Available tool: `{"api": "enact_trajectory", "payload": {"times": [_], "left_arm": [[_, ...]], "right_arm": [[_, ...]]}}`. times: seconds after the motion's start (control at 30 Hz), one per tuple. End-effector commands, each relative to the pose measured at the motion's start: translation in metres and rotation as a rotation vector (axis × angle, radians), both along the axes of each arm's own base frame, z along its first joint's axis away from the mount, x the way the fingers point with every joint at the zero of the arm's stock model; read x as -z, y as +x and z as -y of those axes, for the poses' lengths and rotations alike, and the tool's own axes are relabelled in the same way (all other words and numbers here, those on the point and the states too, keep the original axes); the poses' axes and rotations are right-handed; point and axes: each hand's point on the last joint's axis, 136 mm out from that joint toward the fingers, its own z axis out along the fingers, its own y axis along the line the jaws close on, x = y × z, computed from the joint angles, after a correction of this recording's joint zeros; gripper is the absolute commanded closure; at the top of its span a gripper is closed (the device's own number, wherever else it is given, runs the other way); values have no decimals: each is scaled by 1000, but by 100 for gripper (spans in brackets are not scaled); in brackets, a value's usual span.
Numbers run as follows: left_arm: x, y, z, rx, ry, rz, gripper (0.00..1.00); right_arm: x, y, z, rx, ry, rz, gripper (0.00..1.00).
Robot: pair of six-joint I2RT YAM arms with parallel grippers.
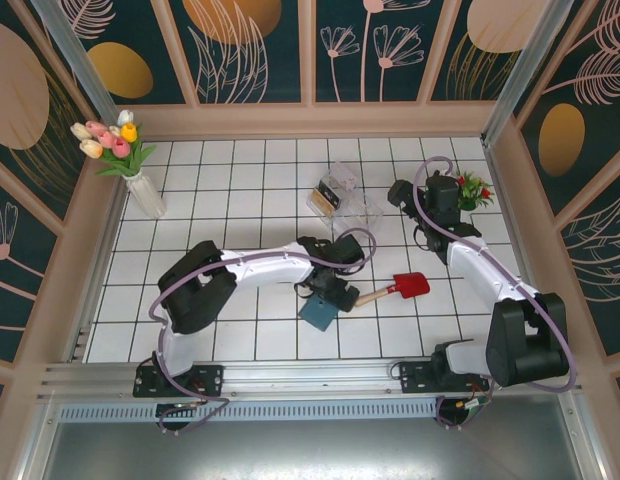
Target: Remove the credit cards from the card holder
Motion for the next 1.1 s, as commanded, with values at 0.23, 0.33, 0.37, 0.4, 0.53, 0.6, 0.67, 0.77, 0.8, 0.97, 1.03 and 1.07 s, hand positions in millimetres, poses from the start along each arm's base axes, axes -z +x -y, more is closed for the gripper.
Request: {"api": "enact_trajectory", "payload": {"times": [0.23,0.33,0.37,0.4,0.53,0.6,0.67,0.77,0.8,0.97,1.03,1.07], "left_arm": [[12,-1,-15,-40,144,57,9],[11,4,-19,-45,164,89,14],[12,6,-21,-44,172,99,16],[12,6,-23,-36,179,106,18],[13,10,-33,-11,210,138,23],[11,16,-43,-19,220,151,26],[8,25,-52,-42,208,160,27],[2,47,-74,-100,198,184,27],[0,55,-82,-122,199,196,27],[-11,83,-97,-66,180,243,29],[-15,81,-89,40,136,264,24],[-18,80,-83,87,96,279,21]], "right_arm": [[-15,0,-2,0,50,31,1],[-15,-1,-2,0,50,29,1],[-16,-1,-2,3,51,31,1],[-17,-1,-1,4,53,32,1],[-20,-1,-1,6,52,38,1],[-23,-1,-1,6,54,44,1],[-26,0,-2,2,56,49,1],[-30,2,-4,-2,66,57,1],[-32,3,-4,-1,67,60,1],[-37,6,-21,-85,95,66,1],[-38,6,-28,-119,100,65,1],[-37,6,-31,-133,103,60,1]]}}
